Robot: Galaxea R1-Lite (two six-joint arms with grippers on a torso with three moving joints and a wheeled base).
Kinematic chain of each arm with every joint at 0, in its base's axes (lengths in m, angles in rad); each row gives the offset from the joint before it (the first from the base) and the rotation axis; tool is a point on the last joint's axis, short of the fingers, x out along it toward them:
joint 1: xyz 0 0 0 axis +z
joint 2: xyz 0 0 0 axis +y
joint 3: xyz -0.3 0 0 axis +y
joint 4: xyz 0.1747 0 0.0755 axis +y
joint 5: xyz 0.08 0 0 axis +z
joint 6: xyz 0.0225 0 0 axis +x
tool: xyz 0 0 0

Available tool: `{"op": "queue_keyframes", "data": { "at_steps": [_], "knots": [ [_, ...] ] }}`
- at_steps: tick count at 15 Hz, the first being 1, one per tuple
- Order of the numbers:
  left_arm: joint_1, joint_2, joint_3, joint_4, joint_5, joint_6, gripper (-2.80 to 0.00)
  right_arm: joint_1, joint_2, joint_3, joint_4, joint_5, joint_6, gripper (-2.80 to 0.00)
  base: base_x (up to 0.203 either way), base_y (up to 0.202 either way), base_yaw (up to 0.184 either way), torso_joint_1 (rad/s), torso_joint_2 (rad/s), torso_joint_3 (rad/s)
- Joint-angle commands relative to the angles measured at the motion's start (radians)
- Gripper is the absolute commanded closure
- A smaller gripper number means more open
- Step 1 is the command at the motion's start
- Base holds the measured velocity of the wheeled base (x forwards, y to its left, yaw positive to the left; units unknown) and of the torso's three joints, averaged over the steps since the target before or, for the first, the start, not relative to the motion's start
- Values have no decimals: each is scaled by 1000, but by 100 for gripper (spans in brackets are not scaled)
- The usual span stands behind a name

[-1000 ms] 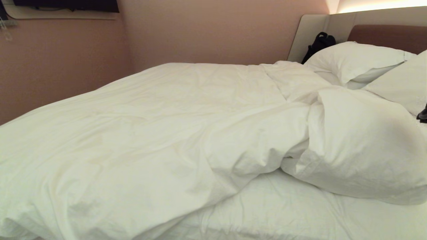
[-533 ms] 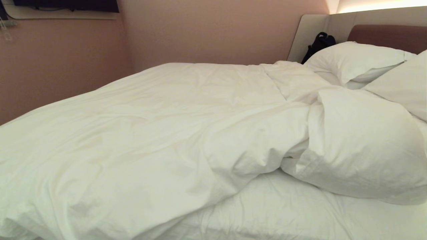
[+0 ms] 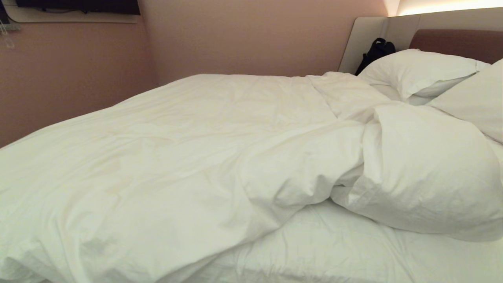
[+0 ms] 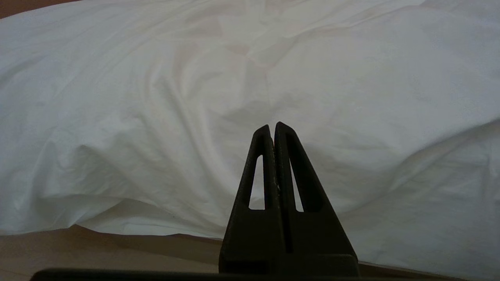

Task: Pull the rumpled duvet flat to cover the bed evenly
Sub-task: Hold the folded corner of the quilt

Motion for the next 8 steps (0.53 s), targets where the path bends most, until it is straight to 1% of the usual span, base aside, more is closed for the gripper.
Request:
{"op": "queue_keyframes", "data": {
  "at_steps": [1, 4, 6, 7, 8],
  "knots": [
    [0, 0, 0, -1, 0, 0, 0, -24, 67, 11, -22, 705, -106, 0, 0, 0, 0, 0, 0, 0],
    [0, 0, 0, -1, 0, 0, 0, -77, 94, 20, -30, 811, -134, 0, 0, 0, 0, 0, 0, 0],
    [0, 0, 0, -1, 0, 0, 0, -125, 127, 33, -39, 877, -195, 0, 0, 0, 0, 0, 0, 0],
    [0, 0, 0, -1, 0, 0, 0, -148, 154, 33, -41, 897, -231, 0, 0, 0, 0, 0, 0, 0],
    [0, 0, 0, -1, 0, 0, 0, -168, 177, 28, -41, 902, -248, 0, 0, 0, 0, 0, 0, 0]
  ]
}}
